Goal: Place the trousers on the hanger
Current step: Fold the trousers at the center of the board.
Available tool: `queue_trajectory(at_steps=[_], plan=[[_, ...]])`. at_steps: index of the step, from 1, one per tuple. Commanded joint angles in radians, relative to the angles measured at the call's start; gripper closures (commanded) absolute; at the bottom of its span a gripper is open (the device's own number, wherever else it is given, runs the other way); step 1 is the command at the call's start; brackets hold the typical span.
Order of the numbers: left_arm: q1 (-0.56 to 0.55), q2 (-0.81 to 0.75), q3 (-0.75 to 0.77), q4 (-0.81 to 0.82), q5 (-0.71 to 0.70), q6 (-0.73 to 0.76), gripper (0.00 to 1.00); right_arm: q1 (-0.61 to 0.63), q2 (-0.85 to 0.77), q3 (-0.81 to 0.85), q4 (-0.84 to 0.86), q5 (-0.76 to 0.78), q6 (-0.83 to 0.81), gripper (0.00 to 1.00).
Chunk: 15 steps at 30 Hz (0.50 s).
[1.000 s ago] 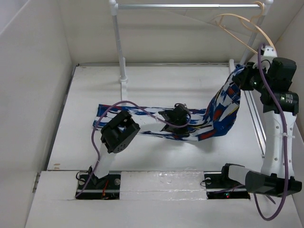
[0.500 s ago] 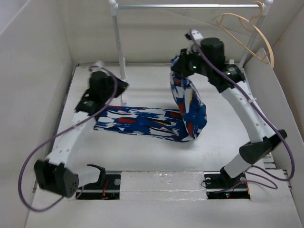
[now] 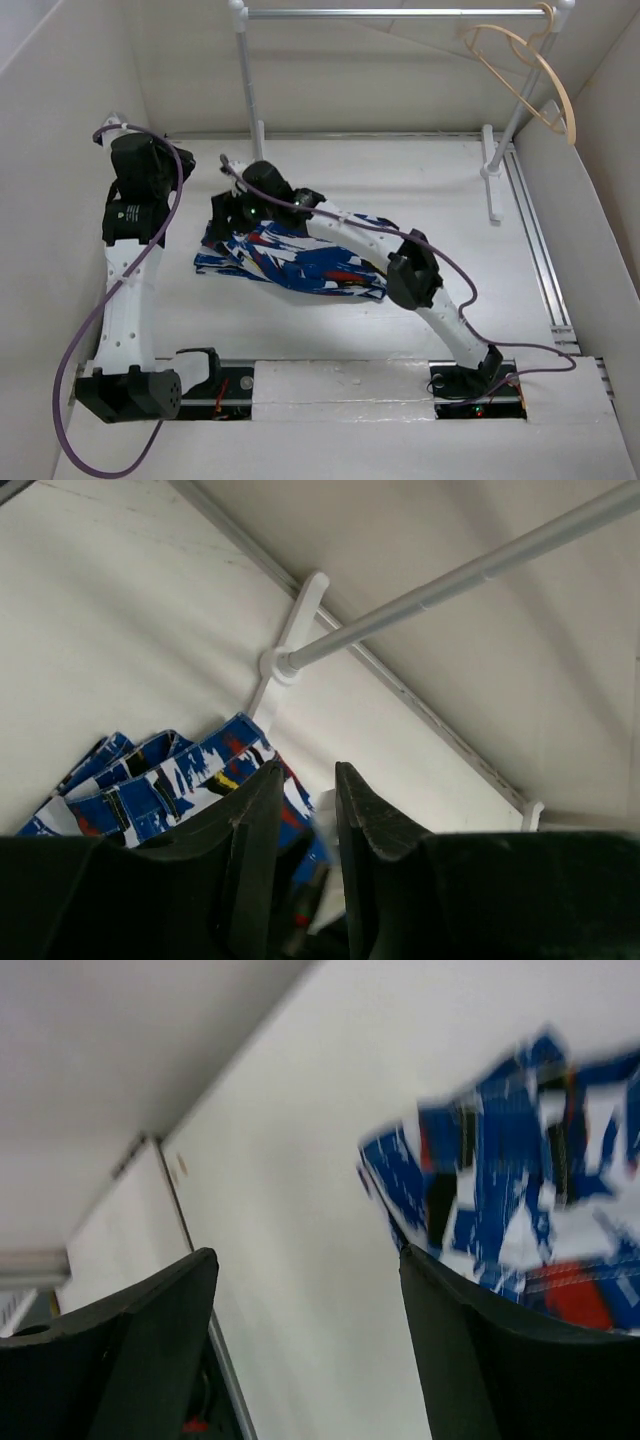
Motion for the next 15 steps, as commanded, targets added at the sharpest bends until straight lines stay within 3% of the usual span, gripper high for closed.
queue_trajectory(at_steps=[1, 3, 4, 6, 7, 9, 11, 15], plan=[[0.005, -0.010, 0.021, -0.003, 0.021, 0.025, 0.75, -0.060, -0.141, -0.110, 0.052, -0.075, -0.002, 0.22], [0.005, -0.024, -0.101, 0.072, 0.102, 0.010, 0.75, -0.088, -0.324, -0.306, 0.167, -0.109, -0.015, 0.24], [0.005, -0.026, -0.143, 0.102, 0.138, 0.007, 0.74, -0.102, -0.385, -0.497, 0.201, -0.114, -0.021, 0.27], [-0.010, 0.003, -0.264, 0.191, 0.220, 0.007, 0.74, -0.146, -0.548, -0.657, 0.229, -0.112, -0.051, 0.44], [-0.010, 0.023, -0.288, 0.204, 0.231, -0.012, 0.74, -0.161, -0.594, -0.796, 0.221, -0.104, -0.092, 0.70], [-0.021, 0.111, -0.349, 0.267, 0.300, -0.021, 0.74, -0.198, -0.707, -0.924, 0.172, -0.050, -0.137, 0.91], [-0.038, 0.198, -0.368, 0.308, 0.298, -0.026, 0.74, -0.223, -0.760, -1.088, 0.134, -0.019, -0.186, 1.00], [-0.038, 0.290, -0.415, 0.310, 0.246, -0.046, 0.77, -0.341, -0.833, -1.262, 0.103, 0.029, -0.242, 1.00]])
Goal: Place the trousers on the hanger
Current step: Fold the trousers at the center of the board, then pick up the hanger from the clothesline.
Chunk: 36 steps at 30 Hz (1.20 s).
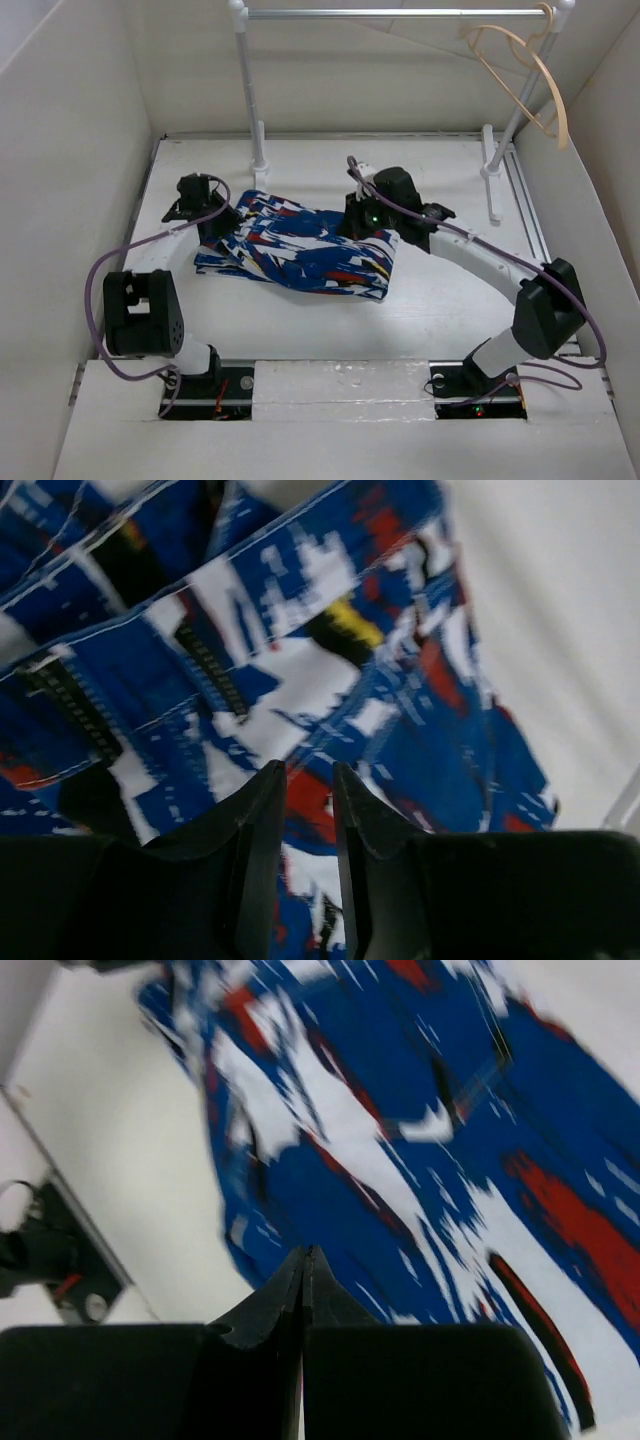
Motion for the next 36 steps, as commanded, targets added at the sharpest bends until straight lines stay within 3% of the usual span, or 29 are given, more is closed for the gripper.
queue_trajectory(at_steps=[1, 4, 9, 14, 15, 16, 18, 21, 22, 24, 25, 27, 28, 29, 32, 35, 36], plan=[[0.043, -0.005, -0.042, 0.040, -0.024, -0.027, 0.78, -0.054, 0.009, -0.138, -0.025, 0.052, -0.089, 1.00], [0.126, -0.005, -0.180, 0.042, -0.036, -0.028, 0.80, -0.094, -0.009, -0.244, 0.006, 0.049, -0.098, 1.00], [0.351, -0.030, -0.378, 0.017, 0.033, -0.031, 0.86, -0.059, 0.027, -0.315, -0.011, 0.090, -0.119, 1.00], [0.390, -0.212, -0.355, -0.039, 0.053, -0.025, 0.86, -0.049, 0.054, -0.324, -0.052, 0.081, -0.139, 0.99], [0.372, -0.238, -0.308, -0.056, 0.074, -0.024, 0.86, -0.049, 0.056, -0.303, -0.077, 0.093, -0.152, 0.95], [0.343, -0.250, -0.274, -0.081, 0.063, -0.020, 0.86, -0.049, 0.056, -0.274, -0.115, 0.101, -0.180, 0.83], [0.269, -0.275, -0.190, -0.116, 0.047, -0.017, 0.88, -0.060, 0.032, -0.166, -0.216, 0.110, -0.210, 0.71], [0.071, -0.287, -0.092, -0.061, 0.045, -0.008, 0.89, -0.106, -0.014, -0.005, -0.308, 0.061, -0.245, 0.49], [-0.032, -0.278, -0.067, -0.040, 0.056, -0.004, 0.95, -0.121, -0.045, 0.038, -0.325, 0.048, -0.254, 0.39], [-0.140, -0.206, 0.031, -0.021, 0.031, 0.015, 1.00, -0.153, -0.065, 0.178, -0.352, 0.009, -0.259, 0.37], [-0.197, -0.180, 0.062, -0.018, 0.019, 0.035, 1.00, -0.187, -0.079, 0.229, -0.356, -0.005, -0.270, 0.38], [-0.338, -0.093, 0.129, 0.003, 0.016, 0.088, 1.00, -0.232, -0.088, 0.382, -0.347, -0.047, -0.280, 0.67], [-0.372, -0.070, 0.137, 0.013, 0.026, 0.101, 1.00, -0.288, -0.081, 0.439, -0.348, -0.060, -0.287, 0.95], [-0.420, -0.021, 0.143, 0.032, 0.042, 0.110, 1.00, -0.322, -0.075, 0.498, -0.359, -0.065, -0.287, 1.00], [-0.431, 0.025, 0.084, 0.097, 0.074, 0.096, 1.00, -0.468, -0.035, 0.722, -0.370, -0.075, -0.336, 1.00], [-0.431, 0.015, -0.021, 0.155, 0.114, 0.108, 1.00, -0.605, -0.001, 0.874, -0.400, 0.029, -0.389, 1.00], [-0.440, 0.009, -0.050, 0.155, 0.106, 0.119, 1.00, -0.641, 0.005, 0.903, -0.408, 0.076, -0.411, 0.96]])
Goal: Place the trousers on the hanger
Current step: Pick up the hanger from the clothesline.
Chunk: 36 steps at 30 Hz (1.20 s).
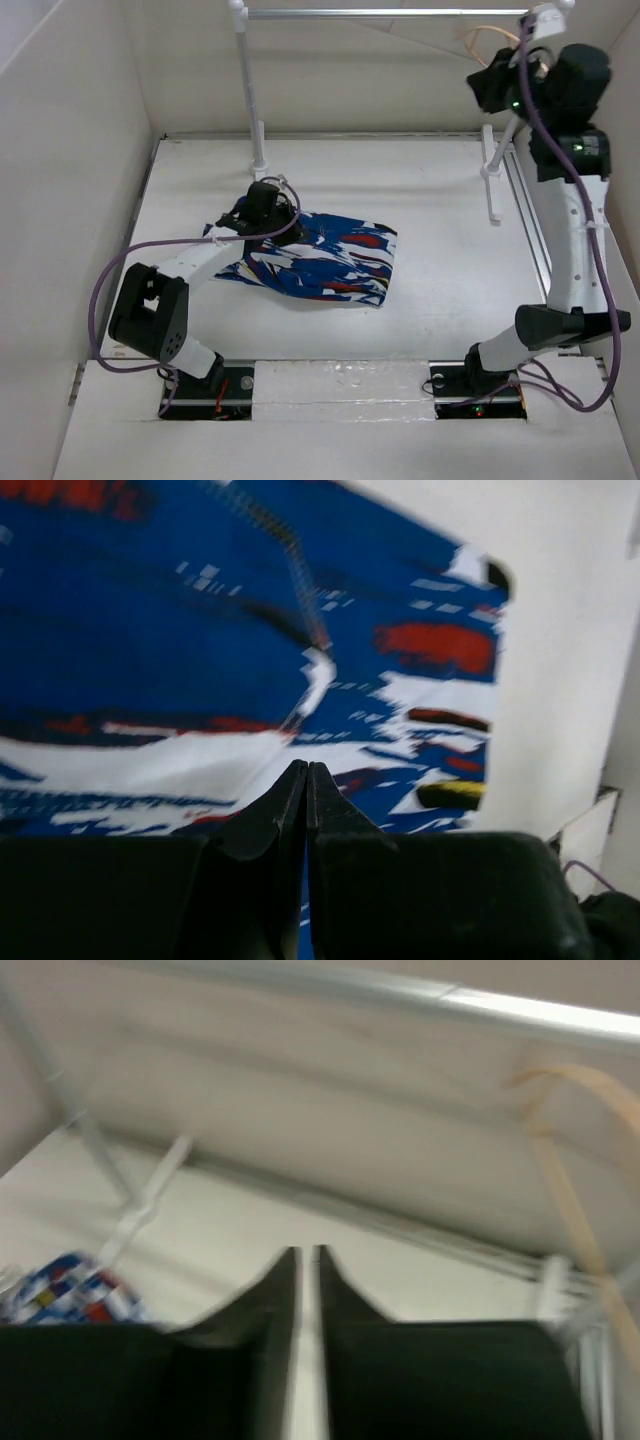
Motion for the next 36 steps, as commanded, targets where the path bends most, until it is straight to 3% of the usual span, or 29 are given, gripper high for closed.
queue_trajectory(at_steps=[1, 2, 4, 8, 10, 13, 18, 20, 24, 27, 29, 30, 36], plan=[[0.006, -0.037, -0.071, 0.048, 0.017, 0.050, 1.00, -0.110, 0.031, 0.099, -0.056, 0.108, -0.103, 0.68], [0.006, -0.057, -0.084, 0.049, 0.015, 0.079, 1.00, -0.149, 0.035, 0.118, -0.049, 0.116, -0.109, 0.50], [-0.003, -0.074, -0.107, 0.045, 0.012, 0.111, 1.00, -0.275, 0.060, 0.130, -0.038, 0.113, -0.117, 0.26], [-0.003, -0.108, -0.117, 0.011, 0.015, 0.151, 1.00, -0.418, 0.159, 0.211, -0.057, 0.049, -0.147, 0.15], [-0.003, -0.118, -0.110, -0.006, 0.015, 0.154, 1.00, -0.453, 0.260, 0.340, -0.107, 0.057, -0.179, 0.11], [-0.003, -0.131, -0.075, -0.035, 0.046, 0.156, 1.00, -0.501, 0.365, 0.503, -0.199, -0.060, -0.202, 0.08], [-0.003, -0.125, -0.044, -0.053, 0.095, 0.161, 1.00, -0.575, 0.430, 0.432, -0.115, -0.280, -0.163, 0.05], [-0.003, -0.126, -0.047, -0.061, 0.086, 0.167, 1.00, -0.584, 0.434, 0.399, -0.104, -0.266, -0.163, 0.03], [-0.003, -0.120, -0.041, -0.063, 0.095, 0.168, 1.00, -0.573, 0.466, 0.400, -0.101, -0.268, -0.172, 0.02], [-0.003, -0.117, -0.024, -0.064, 0.098, 0.165, 1.00, -0.573, 0.477, 0.382, -0.079, -0.333, -0.161, 0.10], [-0.003, -0.115, -0.001, -0.073, 0.095, 0.164, 1.00, -0.549, 0.460, 0.345, -0.067, -0.344, -0.166, 0.26], [-0.003, -0.115, 0.008, -0.073, 0.095, 0.162, 1.00, -0.549, 0.460, 0.328, -0.067, -0.351, -0.166, 0.26], [-0.003, -0.108, 0.064, -0.089, 0.101, 0.156, 1.00, -0.501, 0.411, 0.233, -0.030, -0.341, -0.189, 0.53]])
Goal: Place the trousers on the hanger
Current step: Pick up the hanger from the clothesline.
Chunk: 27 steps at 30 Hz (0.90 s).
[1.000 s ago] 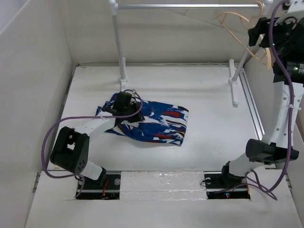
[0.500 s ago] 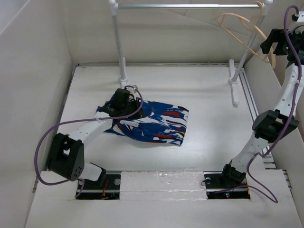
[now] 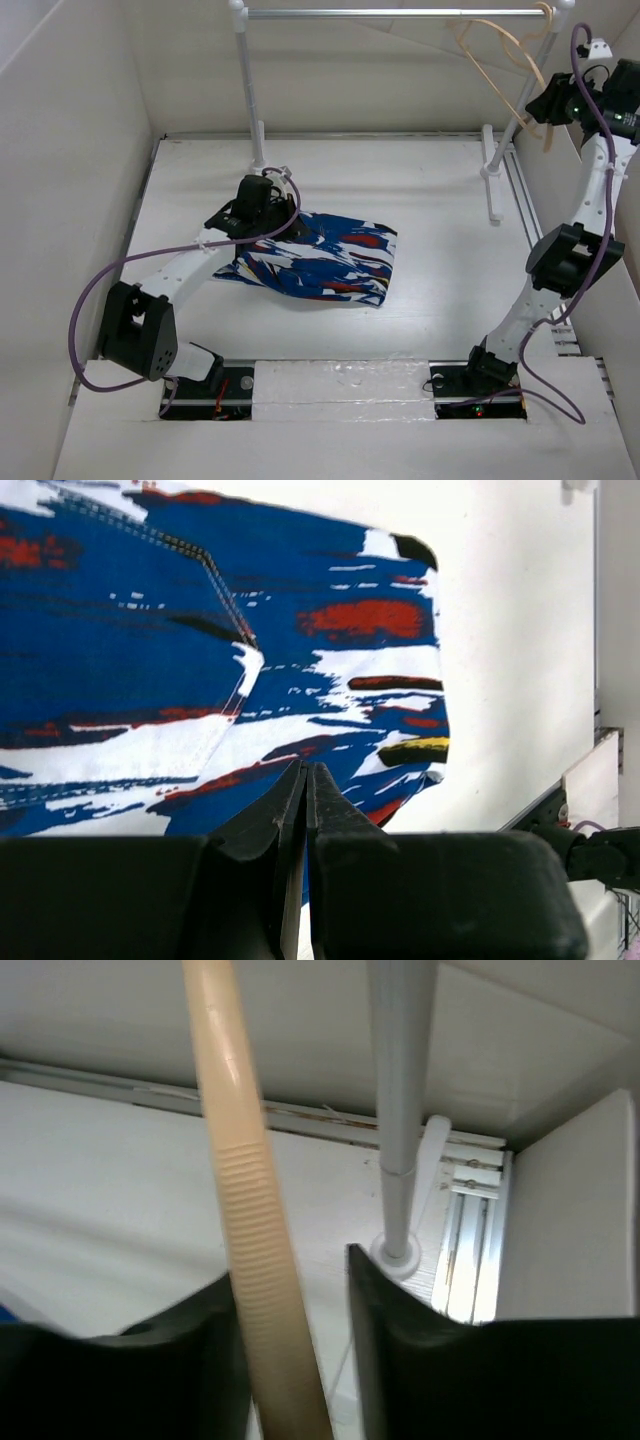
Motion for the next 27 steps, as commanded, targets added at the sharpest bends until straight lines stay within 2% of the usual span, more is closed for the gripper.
queue_trajectory(at_steps=[1, 4, 6, 7, 8, 9, 10, 11, 13, 17, 18, 21, 23, 27], plan=[[-0.003, -0.012, 0.058, -0.008, 0.021, 0.009, 1.00, 0.026, -0.070, -0.059, 0.079, -0.035, -0.025, 0.64], [-0.003, -0.019, 0.066, -0.011, 0.021, 0.003, 1.00, 0.048, -0.107, -0.112, 0.134, -0.036, -0.020, 0.74], [-0.003, -0.019, 0.066, -0.011, 0.024, -0.002, 0.99, 0.057, -0.128, -0.133, 0.159, -0.044, -0.016, 0.72], [-0.003, -0.022, 0.067, -0.013, 0.025, -0.002, 1.00, 0.057, -0.131, -0.141, 0.179, -0.052, -0.013, 0.66], [-0.003, -0.020, 0.069, -0.013, 0.027, -0.008, 0.99, 0.066, -0.134, -0.150, 0.188, -0.064, -0.010, 0.65], [-0.003, -0.022, 0.070, -0.014, 0.029, -0.009, 0.99, 0.066, -0.134, -0.152, 0.191, -0.075, -0.005, 0.69], [-0.003, -0.025, 0.075, -0.017, 0.029, -0.009, 0.99, 0.066, -0.137, -0.153, 0.196, -0.070, 0.007, 0.82], [-0.003, -0.025, 0.081, -0.020, 0.027, -0.011, 0.99, 0.078, -0.145, -0.168, 0.208, -0.070, 0.012, 0.90], [-0.003, -0.022, 0.110, -0.025, 0.021, -0.006, 0.96, 0.106, -0.189, -0.202, 0.266, -0.055, 0.030, 1.00], [-0.003, 0.023, 0.254, -0.099, -0.004, 0.032, 0.86, 0.152, -0.238, -0.202, 0.283, 0.014, 0.041, 1.00], [-0.003, 0.035, 0.335, -0.117, -0.008, 0.047, 0.79, 0.161, -0.249, -0.202, 0.286, 0.054, 0.045, 1.00], [-0.003, 0.066, 0.438, -0.131, 0.016, 0.037, 0.69, 0.201, -0.301, -0.242, 0.294, 0.167, 0.046, 1.00], [-0.012, 0.081, 0.492, -0.102, 0.057, -0.012, 0.64, 0.230, -0.385, -0.338, 0.364, 0.239, 0.053, 1.00], [-0.049, 0.116, 0.573, -0.120, 0.076, -0.026, 0.61, 0.239, -0.424, -0.360, 0.336, 0.281, 0.053, 1.00]])
